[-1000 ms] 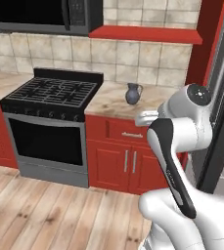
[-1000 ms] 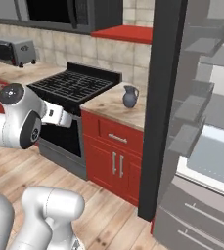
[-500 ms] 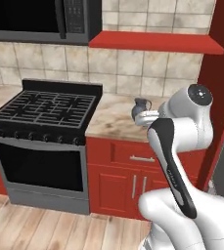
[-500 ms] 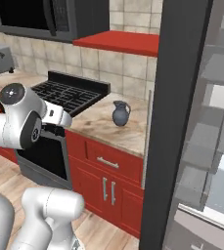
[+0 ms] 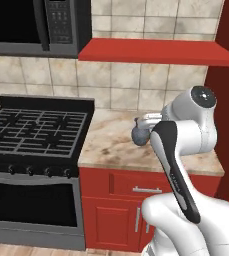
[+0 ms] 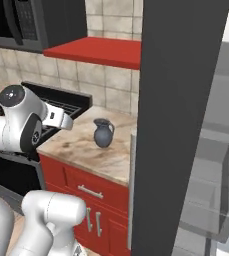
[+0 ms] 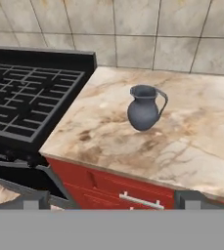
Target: Move the marshmallow and pomegranate from the top shelf to the second highest shelf to make space. Then, place the pitcher from the counter on the cleared top shelf.
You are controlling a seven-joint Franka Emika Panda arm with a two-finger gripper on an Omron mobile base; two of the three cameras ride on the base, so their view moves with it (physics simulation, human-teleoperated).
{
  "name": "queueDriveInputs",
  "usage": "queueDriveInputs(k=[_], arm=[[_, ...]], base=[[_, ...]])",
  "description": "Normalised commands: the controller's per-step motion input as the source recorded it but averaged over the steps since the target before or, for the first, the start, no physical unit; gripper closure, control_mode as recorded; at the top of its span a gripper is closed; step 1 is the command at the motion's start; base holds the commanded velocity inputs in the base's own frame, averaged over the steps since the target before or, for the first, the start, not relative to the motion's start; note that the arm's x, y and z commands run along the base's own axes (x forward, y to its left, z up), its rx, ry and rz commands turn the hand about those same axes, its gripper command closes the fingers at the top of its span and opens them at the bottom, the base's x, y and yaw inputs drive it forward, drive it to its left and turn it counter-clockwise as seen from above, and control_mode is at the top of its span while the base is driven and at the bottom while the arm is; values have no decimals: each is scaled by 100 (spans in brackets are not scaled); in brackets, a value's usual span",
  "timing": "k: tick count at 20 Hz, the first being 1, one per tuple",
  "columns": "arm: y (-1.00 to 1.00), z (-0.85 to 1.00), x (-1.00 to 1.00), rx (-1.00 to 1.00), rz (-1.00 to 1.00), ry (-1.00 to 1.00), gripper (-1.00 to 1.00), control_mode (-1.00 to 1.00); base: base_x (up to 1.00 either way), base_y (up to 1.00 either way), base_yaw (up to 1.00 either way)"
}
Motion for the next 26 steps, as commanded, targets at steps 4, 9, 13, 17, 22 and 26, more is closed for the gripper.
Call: queueDriveInputs(k=[4, 9, 13, 17, 22, 26], arm=[[0, 0, 0, 0, 0, 0, -100, 100], [0, 0, 0, 0, 0, 0, -100, 100], [0, 0, 0, 0, 0, 0, -100, 100], [0, 0, 0, 0, 0, 0, -100, 100], [1, 0, 3, 0, 0, 0, -100, -100], [0, -5, 13, 0, 9, 0, -100, -100]], base=[[54, 0, -22], [50, 1, -15], [46, 9, -9], [36, 16, -4], [0, 0, 0], [0, 0, 0]])
